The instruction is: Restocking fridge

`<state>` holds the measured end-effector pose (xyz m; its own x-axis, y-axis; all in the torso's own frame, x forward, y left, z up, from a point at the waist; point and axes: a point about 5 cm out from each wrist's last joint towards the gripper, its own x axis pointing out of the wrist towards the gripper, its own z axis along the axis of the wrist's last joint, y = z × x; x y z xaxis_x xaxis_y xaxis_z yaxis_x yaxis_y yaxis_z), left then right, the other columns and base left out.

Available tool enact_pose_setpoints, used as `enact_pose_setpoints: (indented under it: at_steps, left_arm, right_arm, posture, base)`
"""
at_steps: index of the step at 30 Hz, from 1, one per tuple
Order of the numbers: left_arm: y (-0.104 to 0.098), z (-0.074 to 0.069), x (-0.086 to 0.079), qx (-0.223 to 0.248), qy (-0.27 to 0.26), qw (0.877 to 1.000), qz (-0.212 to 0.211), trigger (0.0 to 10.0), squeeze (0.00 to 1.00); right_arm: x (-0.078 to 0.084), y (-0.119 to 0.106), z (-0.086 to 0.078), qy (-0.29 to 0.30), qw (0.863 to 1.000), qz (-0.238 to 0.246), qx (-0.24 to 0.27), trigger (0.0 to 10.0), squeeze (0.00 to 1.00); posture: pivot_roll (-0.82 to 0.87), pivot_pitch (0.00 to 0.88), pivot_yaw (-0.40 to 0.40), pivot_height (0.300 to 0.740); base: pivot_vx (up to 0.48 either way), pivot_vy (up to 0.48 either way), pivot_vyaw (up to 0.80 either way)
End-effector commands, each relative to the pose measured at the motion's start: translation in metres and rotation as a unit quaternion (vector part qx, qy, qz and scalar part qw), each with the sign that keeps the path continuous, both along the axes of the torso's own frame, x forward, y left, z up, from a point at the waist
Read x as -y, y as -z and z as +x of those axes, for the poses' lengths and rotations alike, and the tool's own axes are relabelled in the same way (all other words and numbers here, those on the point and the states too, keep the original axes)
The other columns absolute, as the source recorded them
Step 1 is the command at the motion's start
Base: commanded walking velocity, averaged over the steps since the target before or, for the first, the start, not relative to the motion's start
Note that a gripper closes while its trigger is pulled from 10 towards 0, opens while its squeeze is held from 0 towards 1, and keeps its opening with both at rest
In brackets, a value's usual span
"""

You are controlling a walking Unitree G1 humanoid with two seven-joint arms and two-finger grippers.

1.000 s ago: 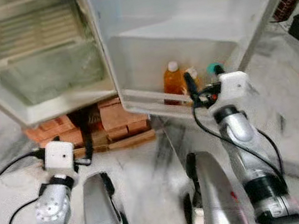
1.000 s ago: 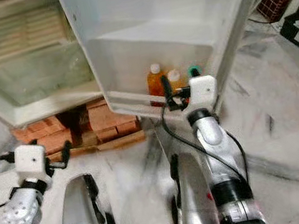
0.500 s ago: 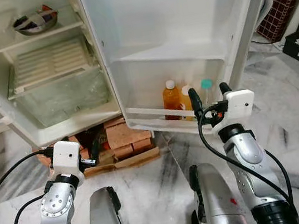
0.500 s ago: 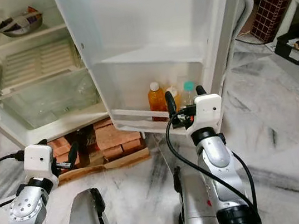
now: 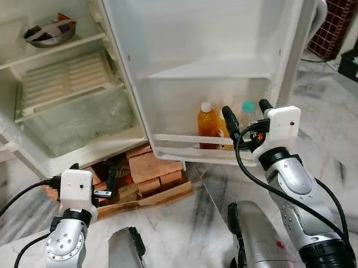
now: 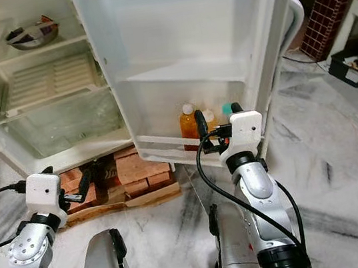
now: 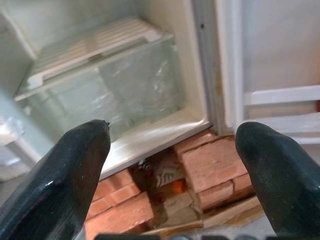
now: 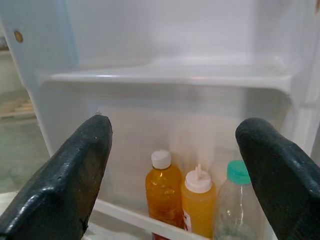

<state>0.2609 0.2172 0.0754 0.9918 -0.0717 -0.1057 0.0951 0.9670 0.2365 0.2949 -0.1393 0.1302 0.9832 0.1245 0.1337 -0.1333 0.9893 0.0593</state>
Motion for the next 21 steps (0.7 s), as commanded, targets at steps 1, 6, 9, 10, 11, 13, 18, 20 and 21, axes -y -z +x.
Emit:
enact_pose_setpoints:
  at_steps: [1, 6, 9, 10, 11, 13, 18, 20, 21]
  left_arm:
    - [-0.002, 0.005, -0.001, 0.005, -0.003, 1.000, 0.001, 10.0, 0.00]
    - [-0.003, 0.009, 0.004, 0.007, 0.011, 1.000, -0.004, 10.0, 0.00]
    - [-0.004, 0.012, 0.004, 0.009, 0.015, 1.000, -0.001, 10.0, 0.00]
    - [-0.005, 0.013, 0.003, 0.010, 0.014, 1.000, -0.001, 10.0, 0.00]
    - [-0.005, 0.014, 0.003, 0.011, 0.013, 1.000, -0.001, 10.0, 0.00]
    - [-0.006, 0.015, 0.002, 0.014, 0.010, 1.000, -0.001, 10.0, 0.00]
    - [-0.006, 0.016, 0.002, 0.016, 0.009, 1.000, -0.001, 10.0, 0.00]
    - [-0.005, 0.016, 0.002, 0.017, 0.008, 1.000, -0.001, 10.0, 0.00]
    - [-0.005, 0.016, 0.002, 0.017, 0.008, 1.000, -0.002, 10.0, 0.00]
  right_arm:
    - [-0.003, -0.008, 0.004, 0.002, 1.000, -0.007, 0.007, 10.0, 0.00]
    - [0.000, -0.004, 0.003, 0.017, 1.000, -0.006, 0.000, 10.0, 0.00]
    - [-0.001, -0.004, 0.002, 0.016, 1.000, -0.003, -0.002, 10.0, 0.00]
    - [-0.002, -0.004, 0.002, 0.013, 1.000, -0.002, 0.000, 10.0, 0.00]
    - [-0.002, -0.005, 0.002, 0.011, 1.000, -0.001, 0.001, 10.0, 0.00]
    - [-0.003, -0.005, 0.003, 0.008, 1.000, 0.000, 0.003, 10.0, 0.00]
    - [-0.006, -0.008, 0.006, -0.003, 1.000, -0.004, 0.009, 10.0, 0.00]
    - [-0.005, -0.008, 0.007, -0.002, 1.000, -0.004, 0.008, 10.0, 0.00]
    - [-0.005, -0.008, 0.007, -0.002, 1.000, -0.003, 0.008, 10.0, 0.00]
  posture:
    - [-0.05, 0.015, 0.036, 0.529]
    - [-0.06, 0.000, 0.057, 0.529]
    - [-0.07, 0.000, 0.060, 0.529]
    - [-0.07, 0.000, 0.060, 0.529]
    - [-0.06, 0.000, 0.060, 0.529]
    - [-0.06, 0.000, 0.058, 0.529]
    - [-0.06, 0.000, 0.054, 0.533]
    - [-0.06, 0.000, 0.050, 0.546]
    - [-0.05, 0.000, 0.049, 0.551]
  base:
    - [0.000, 0.000, 0.00]
    - [0.000, 0.000, 0.00]
    - [0.000, 0.000, 0.00]
    - [0.000, 0.000, 0.00]
    - [0.000, 0.000, 0.00]
    - [0.000, 0.000, 0.00]
    - [0.000, 0.000, 0.00]
    - [0.000, 0.000, 0.00]
    - [0.000, 0.000, 0.00]
